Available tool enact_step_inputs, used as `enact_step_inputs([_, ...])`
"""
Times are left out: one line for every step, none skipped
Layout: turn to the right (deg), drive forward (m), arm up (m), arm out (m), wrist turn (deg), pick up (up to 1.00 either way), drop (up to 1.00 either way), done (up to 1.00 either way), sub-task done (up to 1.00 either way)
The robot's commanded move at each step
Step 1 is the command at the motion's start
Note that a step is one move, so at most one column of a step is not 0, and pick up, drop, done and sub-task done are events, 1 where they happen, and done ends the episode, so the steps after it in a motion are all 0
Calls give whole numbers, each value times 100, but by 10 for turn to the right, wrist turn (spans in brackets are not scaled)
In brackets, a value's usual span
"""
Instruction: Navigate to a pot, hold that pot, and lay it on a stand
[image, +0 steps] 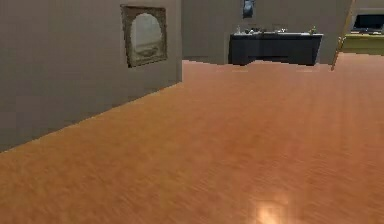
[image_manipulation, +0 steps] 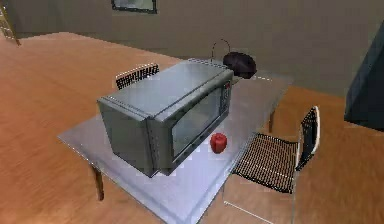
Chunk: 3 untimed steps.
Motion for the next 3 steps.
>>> enact_step_inputs([330, 0, 0, 0, 0, 0, 0, 0, 0])
enact_step_inputs([0, 80, 0, 0, 0, 0, 0, 0, 0])
enact_step_inputs([-90, 0, 0, 0, 0, 0, 0, 0, 0])
